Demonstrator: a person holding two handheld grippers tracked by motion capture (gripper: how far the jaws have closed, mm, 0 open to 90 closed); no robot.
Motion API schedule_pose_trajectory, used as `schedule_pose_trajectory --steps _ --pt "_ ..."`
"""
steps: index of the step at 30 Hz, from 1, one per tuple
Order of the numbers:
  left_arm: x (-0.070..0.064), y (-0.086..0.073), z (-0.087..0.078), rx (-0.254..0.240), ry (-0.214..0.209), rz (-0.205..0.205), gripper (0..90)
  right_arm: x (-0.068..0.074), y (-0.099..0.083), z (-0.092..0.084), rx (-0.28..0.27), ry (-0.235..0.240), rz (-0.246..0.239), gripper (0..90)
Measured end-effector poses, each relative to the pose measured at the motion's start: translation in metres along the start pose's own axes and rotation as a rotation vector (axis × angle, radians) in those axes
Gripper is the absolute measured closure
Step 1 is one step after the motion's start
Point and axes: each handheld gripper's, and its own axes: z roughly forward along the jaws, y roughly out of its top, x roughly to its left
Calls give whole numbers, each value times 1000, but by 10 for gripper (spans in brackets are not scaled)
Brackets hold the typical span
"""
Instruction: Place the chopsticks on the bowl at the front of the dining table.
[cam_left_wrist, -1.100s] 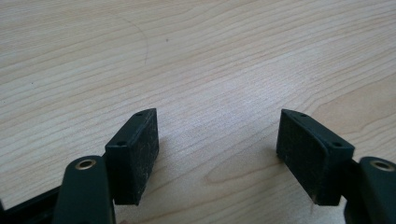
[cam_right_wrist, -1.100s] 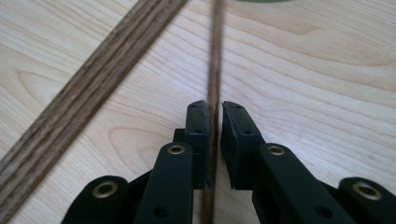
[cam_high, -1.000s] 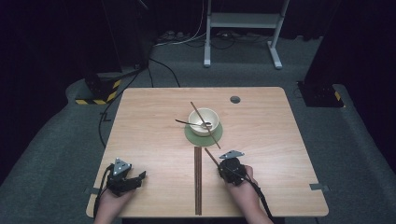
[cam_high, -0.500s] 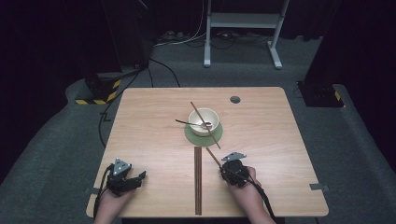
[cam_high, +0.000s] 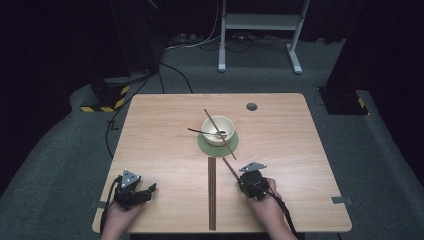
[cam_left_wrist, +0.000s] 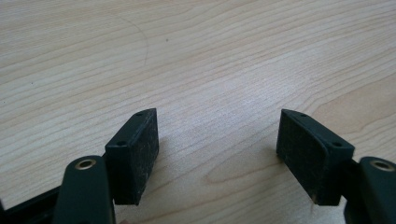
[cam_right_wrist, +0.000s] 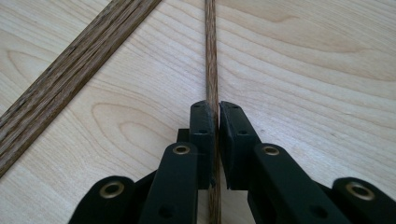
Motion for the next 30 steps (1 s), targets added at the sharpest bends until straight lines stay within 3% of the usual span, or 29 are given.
schedule_pose_trajectory --steps 18,30 --pt "0 0 0 -2 -1 -1 299 -26 2 -22 -28 -44 40 836" --pt "-1 0 0 1 2 1 298 -36 18 -38 -80 -70 51 836"
